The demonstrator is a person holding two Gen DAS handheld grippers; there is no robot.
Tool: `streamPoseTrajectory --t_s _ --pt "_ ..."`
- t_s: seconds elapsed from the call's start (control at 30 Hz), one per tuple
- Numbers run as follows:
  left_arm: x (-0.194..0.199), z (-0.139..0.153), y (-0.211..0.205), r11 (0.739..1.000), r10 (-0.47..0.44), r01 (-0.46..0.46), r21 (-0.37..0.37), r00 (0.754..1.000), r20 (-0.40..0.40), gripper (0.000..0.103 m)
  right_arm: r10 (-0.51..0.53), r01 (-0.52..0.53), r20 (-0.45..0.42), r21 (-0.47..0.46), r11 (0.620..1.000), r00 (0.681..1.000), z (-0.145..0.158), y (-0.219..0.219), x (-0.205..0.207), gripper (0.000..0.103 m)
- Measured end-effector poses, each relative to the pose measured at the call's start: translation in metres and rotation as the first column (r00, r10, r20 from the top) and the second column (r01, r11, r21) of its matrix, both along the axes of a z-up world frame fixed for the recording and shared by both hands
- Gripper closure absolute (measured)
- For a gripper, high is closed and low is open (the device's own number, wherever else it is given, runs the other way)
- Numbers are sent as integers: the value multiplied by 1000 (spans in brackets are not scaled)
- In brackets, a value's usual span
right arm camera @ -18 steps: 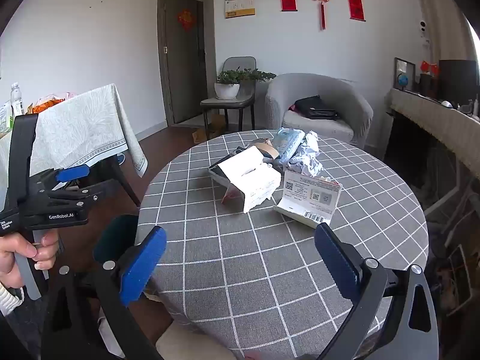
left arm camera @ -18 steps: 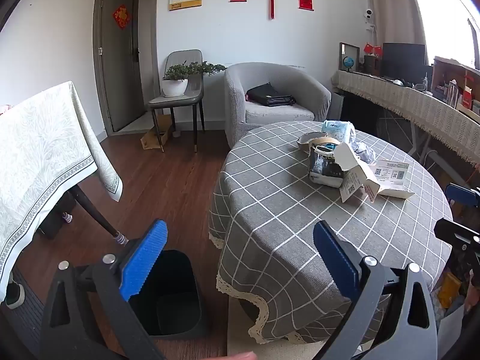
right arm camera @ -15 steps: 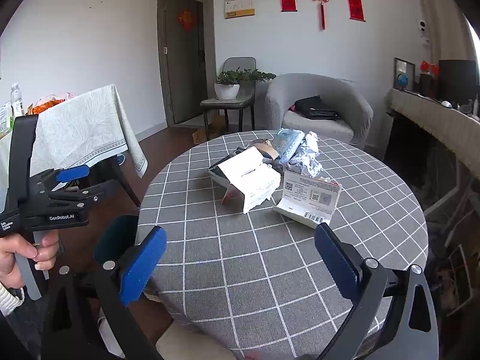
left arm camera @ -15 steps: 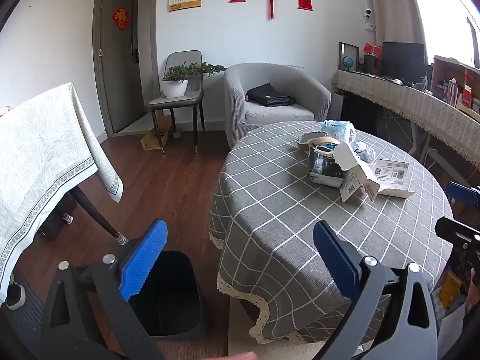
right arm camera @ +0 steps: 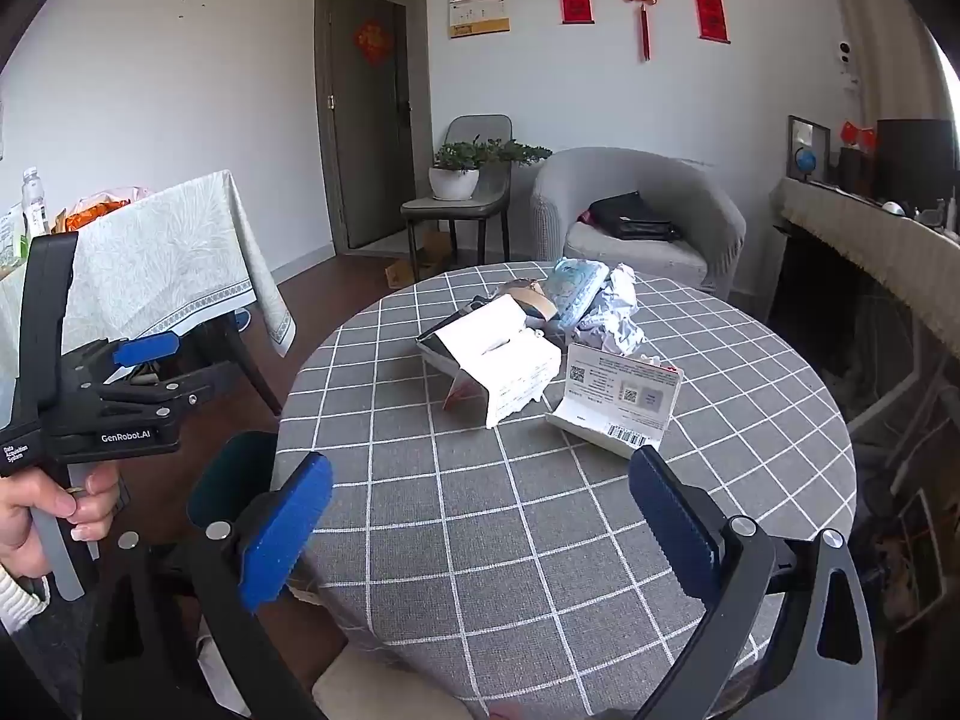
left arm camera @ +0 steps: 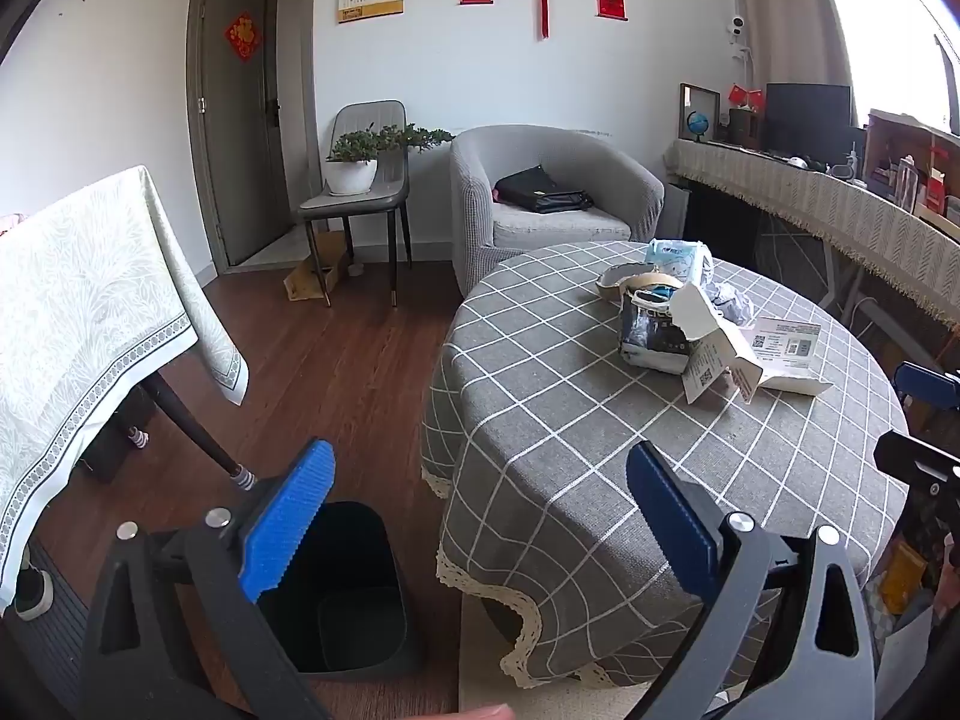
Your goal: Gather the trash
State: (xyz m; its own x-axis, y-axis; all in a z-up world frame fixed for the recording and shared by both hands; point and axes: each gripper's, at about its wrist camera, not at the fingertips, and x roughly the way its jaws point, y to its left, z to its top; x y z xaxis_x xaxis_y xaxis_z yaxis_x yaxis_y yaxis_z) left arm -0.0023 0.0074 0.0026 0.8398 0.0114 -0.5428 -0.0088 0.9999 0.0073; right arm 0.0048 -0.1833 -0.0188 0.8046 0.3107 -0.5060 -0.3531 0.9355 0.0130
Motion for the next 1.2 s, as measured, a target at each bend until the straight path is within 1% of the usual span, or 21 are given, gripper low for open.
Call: streamPoseTrajectory --t_s 0.03,0.07,0.1,1.2 --pt "0 0 1 1000 0 0 -1 1000 -1 3 0 0 0 1 1000 1000 0 0 0 3" --pt "1 -2 -8 1000 -3 3 10 1000 5 3 1 -1 0 2 1000 1000 1 0 0 3" --pt "2 -2 -9 1000 -3 3 11 1000 5 3 1 -1 0 2 1000 1000 1 0 0 3" --pt "5 -7 -6 1000 2 -2 7 1000 -5 3 -5 5 2 -4 1000 1000 0 -2 1 3"
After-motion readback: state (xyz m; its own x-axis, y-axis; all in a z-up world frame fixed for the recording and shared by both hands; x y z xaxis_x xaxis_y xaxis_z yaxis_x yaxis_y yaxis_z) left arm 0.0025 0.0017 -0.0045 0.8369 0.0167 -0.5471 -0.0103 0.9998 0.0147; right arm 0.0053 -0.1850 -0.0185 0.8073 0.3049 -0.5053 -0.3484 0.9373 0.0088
